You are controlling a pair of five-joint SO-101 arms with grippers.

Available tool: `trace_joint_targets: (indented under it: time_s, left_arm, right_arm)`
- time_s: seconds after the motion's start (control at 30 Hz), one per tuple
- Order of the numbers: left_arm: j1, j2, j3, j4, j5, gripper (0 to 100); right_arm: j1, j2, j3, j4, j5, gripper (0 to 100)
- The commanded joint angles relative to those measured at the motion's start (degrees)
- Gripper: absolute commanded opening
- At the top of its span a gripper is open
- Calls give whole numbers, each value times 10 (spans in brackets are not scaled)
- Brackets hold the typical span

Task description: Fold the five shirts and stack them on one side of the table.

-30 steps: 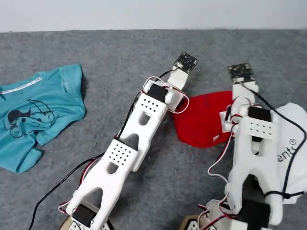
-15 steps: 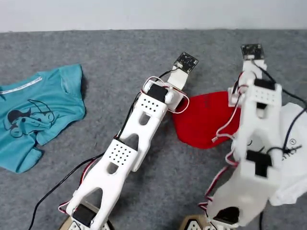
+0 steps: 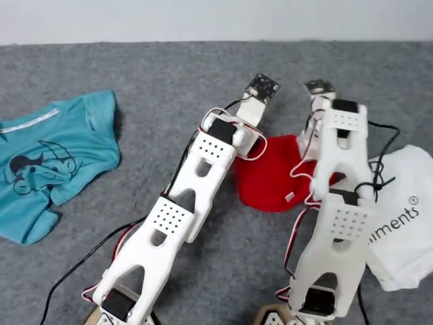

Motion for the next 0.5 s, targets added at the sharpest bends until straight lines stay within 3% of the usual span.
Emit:
trace_joint_targets:
  time_s: [0.0, 0.07, 0.37, 0.47]
  left_arm:
    - [4, -9, -37, -4, -8, 51]
    - [4, -9, -37, -4, -8, 51]
    - [0, -19, -39, -14, -8, 51]
    - [-11, -98, -38, -39, -8, 31]
  right_arm:
    - [-43, 24, 4, 22, 62, 93]
    - [-43, 42, 1, 18, 68, 3]
    - [-38, -21, 0, 25, 46, 9]
    - [-34, -65, 2, 36, 11, 9]
